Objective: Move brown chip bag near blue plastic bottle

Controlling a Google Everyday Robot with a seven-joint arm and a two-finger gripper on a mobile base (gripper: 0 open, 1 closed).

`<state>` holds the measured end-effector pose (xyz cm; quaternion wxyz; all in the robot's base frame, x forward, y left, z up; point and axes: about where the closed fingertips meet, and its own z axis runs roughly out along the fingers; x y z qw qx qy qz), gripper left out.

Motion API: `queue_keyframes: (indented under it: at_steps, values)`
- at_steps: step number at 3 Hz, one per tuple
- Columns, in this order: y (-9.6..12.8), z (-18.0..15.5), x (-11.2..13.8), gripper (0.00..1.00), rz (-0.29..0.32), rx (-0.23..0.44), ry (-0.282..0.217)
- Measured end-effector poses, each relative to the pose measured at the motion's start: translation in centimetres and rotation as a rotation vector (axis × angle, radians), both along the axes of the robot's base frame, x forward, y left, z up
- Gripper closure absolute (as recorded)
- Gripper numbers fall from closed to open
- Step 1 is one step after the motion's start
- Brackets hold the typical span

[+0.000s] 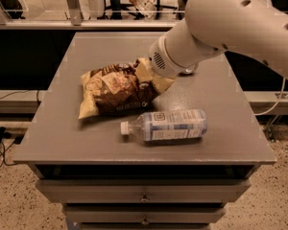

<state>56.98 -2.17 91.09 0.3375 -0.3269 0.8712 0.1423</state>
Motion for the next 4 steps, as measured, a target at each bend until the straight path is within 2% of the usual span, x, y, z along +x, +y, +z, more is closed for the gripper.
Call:
queue_keyframes:
  at_steps: [1, 2, 3, 4]
  values:
    - [-1.8, -0.5, -1.7, 1.0, 0.029, -0.028, 0.035]
    - [-2.4, -1.0, -2.1, 1.0, 0.046, -0.039, 0.054]
    - [-2.7, -1.3, -1.8, 0.84, 0.078, -0.044, 0.062]
    - [-4.1, -1.0, -2.6, 0.53, 0.101, -0.055, 0.067]
